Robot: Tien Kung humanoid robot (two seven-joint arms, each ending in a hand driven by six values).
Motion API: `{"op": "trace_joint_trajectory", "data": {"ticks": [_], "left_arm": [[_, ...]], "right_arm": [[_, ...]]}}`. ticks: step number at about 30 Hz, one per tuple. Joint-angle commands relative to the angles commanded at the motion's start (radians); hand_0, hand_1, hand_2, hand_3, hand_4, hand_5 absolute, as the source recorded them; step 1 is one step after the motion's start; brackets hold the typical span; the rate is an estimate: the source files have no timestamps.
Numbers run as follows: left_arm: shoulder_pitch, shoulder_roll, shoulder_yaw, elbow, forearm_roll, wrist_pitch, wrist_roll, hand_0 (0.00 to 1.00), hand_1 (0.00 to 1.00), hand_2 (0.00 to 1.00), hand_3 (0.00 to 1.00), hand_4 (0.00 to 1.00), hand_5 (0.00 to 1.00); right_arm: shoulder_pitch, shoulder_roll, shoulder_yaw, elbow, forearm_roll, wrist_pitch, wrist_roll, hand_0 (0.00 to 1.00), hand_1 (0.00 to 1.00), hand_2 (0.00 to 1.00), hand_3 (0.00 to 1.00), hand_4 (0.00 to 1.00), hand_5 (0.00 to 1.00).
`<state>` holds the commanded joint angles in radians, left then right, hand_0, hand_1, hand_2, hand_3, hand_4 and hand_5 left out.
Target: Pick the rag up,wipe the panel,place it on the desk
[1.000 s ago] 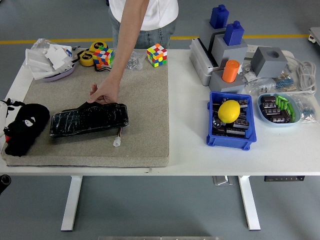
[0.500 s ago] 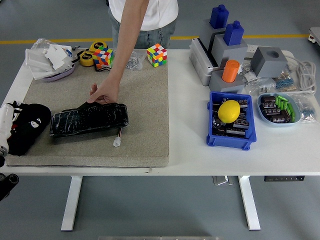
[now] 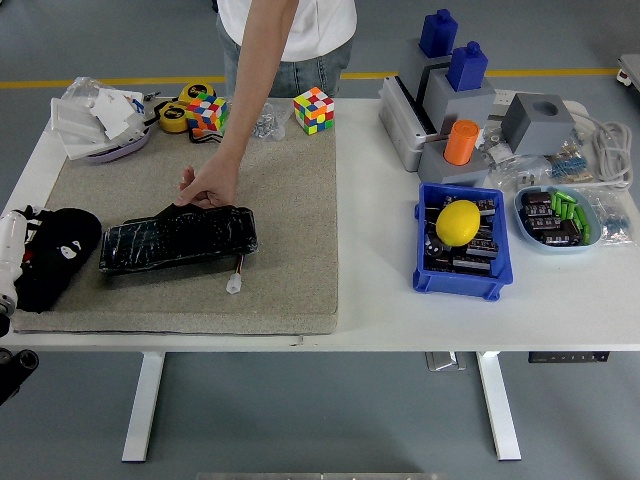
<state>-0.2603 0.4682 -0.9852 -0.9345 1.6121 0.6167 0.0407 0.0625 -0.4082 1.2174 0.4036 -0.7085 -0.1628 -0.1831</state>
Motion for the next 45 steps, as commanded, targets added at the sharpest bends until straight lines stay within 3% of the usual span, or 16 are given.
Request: {"op": "trace_joint_trajectory", "data": {"ticks": [14,15,20,21,26,27,32,33,45], "left_arm": [[-0.005,-0.006,0.016,0.024,-0.018,0.002,0.001,0.532,0.674,0.738,0.719,0.854,0.372],[-0.004,-0.008,0.016,0.025,-0.019,0.003,-0.001,0.473,0.642,0.730,0.725,0.855,0.371],[-0.005,-0.012,0.019,0.017,-0.018,0.016,-0.010,0.473,0.642,0.730,0.725,0.855,0.371],[-0.005,-0.012,0.018,0.016,-0.024,0.020,-0.016,0.390,0.528,0.654,0.712,0.858,0.363],[-0.005,-0.013,0.022,0.016,-0.030,0.029,-0.039,0.390,0.528,0.654,0.712,0.858,0.363],[-0.006,-0.013,0.021,0.016,-0.029,0.029,-0.040,0.315,0.371,0.522,0.654,0.793,0.257],[-0.005,-0.015,0.018,0.022,-0.023,0.029,-0.038,0.315,0.371,0.522,0.654,0.793,0.257],[-0.005,-0.015,0.020,0.021,-0.020,0.029,-0.039,0.285,0.343,0.509,0.641,0.754,0.155],[-0.010,-0.019,0.020,0.034,0.008,0.029,-0.024,0.228,0.313,0.507,0.644,0.759,0.102]], "right_arm": [[-0.002,0.000,-0.004,0.000,-0.001,0.000,-0.001,0.747,0.646,0.692,0.589,0.952,0.577],[-0.002,0.000,-0.005,0.000,0.000,0.001,-0.001,0.748,0.646,0.692,0.588,0.951,0.576],[-0.004,-0.002,-0.005,0.000,-0.001,0.001,-0.001,0.748,0.646,0.692,0.588,0.951,0.576],[-0.004,-0.002,-0.007,-0.001,0.000,0.001,-0.001,0.748,0.646,0.692,0.588,0.950,0.576],[-0.003,-0.002,-0.005,0.000,-0.003,0.001,-0.001,0.748,0.646,0.692,0.588,0.950,0.576],[-0.004,-0.002,-0.005,0.000,-0.001,0.000,-0.001,0.748,0.646,0.692,0.588,0.950,0.576],[-0.005,-0.002,-0.003,0.001,-0.004,0.000,-0.001,0.748,0.646,0.692,0.588,0.950,0.576],[-0.004,-0.002,-0.003,0.002,-0.003,0.000,0.000,0.748,0.646,0.692,0.589,0.950,0.575],[-0.003,-0.003,0.003,0.003,-0.005,0.000,-0.001,0.748,0.646,0.692,0.590,0.951,0.576]]}}
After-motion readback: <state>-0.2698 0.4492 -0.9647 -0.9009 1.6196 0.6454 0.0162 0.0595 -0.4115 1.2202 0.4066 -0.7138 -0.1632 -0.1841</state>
